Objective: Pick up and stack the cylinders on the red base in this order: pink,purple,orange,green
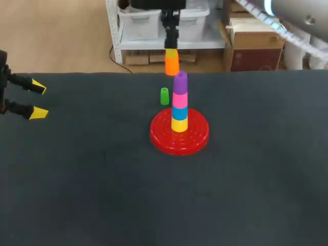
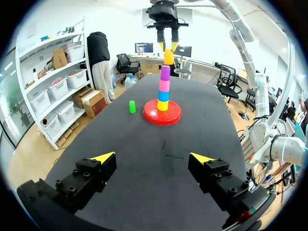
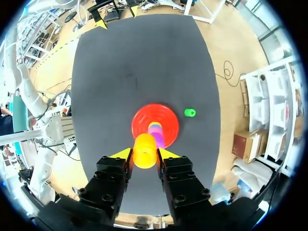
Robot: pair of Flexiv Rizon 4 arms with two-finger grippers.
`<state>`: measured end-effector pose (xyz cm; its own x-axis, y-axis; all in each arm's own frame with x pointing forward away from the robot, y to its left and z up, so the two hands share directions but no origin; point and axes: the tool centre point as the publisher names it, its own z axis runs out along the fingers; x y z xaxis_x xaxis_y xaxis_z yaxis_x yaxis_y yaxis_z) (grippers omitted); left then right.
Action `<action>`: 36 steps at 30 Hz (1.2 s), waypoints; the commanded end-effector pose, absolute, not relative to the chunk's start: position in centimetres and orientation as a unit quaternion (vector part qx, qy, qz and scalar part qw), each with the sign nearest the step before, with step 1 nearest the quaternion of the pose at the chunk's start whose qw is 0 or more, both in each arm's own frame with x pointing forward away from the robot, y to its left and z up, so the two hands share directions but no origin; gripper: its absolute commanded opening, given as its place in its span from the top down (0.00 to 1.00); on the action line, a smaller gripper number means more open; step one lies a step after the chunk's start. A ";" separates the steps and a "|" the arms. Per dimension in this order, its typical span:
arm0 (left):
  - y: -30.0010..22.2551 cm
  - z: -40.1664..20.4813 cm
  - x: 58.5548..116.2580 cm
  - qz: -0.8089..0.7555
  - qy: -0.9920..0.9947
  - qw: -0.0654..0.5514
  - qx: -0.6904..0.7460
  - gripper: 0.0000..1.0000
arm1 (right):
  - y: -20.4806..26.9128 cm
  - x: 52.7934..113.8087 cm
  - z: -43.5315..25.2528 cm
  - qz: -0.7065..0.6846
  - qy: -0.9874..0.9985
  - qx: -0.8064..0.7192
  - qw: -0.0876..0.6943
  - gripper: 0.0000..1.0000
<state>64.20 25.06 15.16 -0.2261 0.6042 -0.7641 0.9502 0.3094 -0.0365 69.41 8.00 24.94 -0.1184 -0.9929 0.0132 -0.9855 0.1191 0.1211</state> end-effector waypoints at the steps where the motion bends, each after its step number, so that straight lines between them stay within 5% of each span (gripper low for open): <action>1: 25.1 15.0 64.2 -0.261 0.737 0.333 0.527 0.00 | 6.6 68.3 24.3 0.008 -0.752 0.657 -0.056 1.00; 36: 25.1 15.0 64.2 -0.261 0.737 0.333 0.527 0.00 | 6.3 70.6 21.9 -0.003 -0.759 0.650 -0.032 1.00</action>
<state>64.20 25.06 15.16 -0.2261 0.6042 -0.7641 0.9502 0.3094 -0.0365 71.29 6.67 22.78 -0.1503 -0.9877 -0.0426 -0.9885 0.1508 -0.0094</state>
